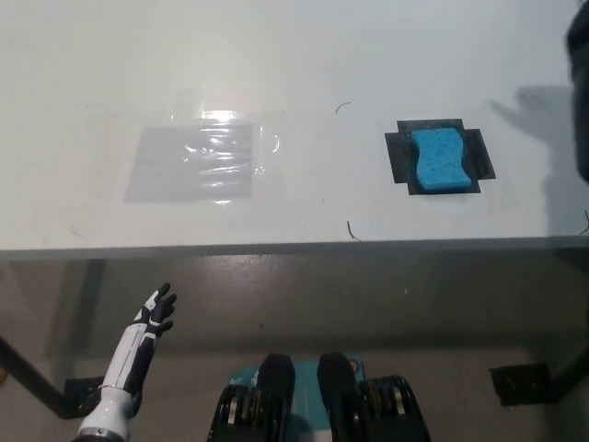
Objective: A soft sponge is kept on the balc marked spot on the table infront of the robot and it uses its right hand fist to press down on it and drrags it across the table in a back and forth manner twice to clean it
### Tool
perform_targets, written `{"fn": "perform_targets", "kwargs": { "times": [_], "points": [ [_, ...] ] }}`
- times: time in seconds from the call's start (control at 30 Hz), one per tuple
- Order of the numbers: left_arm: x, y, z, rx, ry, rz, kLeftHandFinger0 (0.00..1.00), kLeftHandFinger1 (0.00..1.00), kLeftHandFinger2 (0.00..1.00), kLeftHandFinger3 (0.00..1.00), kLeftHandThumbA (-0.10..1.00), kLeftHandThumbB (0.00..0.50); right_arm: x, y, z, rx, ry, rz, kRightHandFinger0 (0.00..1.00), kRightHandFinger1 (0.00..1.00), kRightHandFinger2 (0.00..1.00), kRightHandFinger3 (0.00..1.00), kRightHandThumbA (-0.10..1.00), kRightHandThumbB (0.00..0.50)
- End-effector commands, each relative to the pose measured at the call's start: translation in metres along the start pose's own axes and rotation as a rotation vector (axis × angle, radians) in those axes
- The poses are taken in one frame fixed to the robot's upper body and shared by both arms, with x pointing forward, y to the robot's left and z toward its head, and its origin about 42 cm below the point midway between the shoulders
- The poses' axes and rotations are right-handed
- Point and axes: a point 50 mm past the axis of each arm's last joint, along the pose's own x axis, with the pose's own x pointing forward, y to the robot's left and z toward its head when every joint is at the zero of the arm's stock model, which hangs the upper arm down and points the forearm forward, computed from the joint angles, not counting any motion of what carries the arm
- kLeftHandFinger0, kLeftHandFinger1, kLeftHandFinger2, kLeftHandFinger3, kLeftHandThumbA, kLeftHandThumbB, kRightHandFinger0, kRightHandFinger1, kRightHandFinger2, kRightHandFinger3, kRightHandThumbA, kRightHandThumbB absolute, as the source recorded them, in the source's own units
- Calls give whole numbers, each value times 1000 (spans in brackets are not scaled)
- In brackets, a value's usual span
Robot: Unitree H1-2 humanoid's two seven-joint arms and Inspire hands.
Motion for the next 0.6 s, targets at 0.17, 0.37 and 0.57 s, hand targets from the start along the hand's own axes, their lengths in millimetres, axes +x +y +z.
{"fn": "perform_targets", "kwargs": {
  "times": [0.17,0.37,0.57],
  "points": [
    [5,6,22,54,-122,-33,1000,1000,1000,1000,1000,85,21,44,-44,-169,112,-77,0,0,148,145,1000,79],
    [8,4,23,56,-133,-42,1000,1000,1000,1000,1000,92,-15,30,-109,-139,275,-128,1,31,261,320,1000,61],
    [6,1,20,59,-131,-41,1000,1000,1000,1000,1000,108,-61,10,-165,-154,391,-155,0,50,354,344,1000,63]
  ]
}}
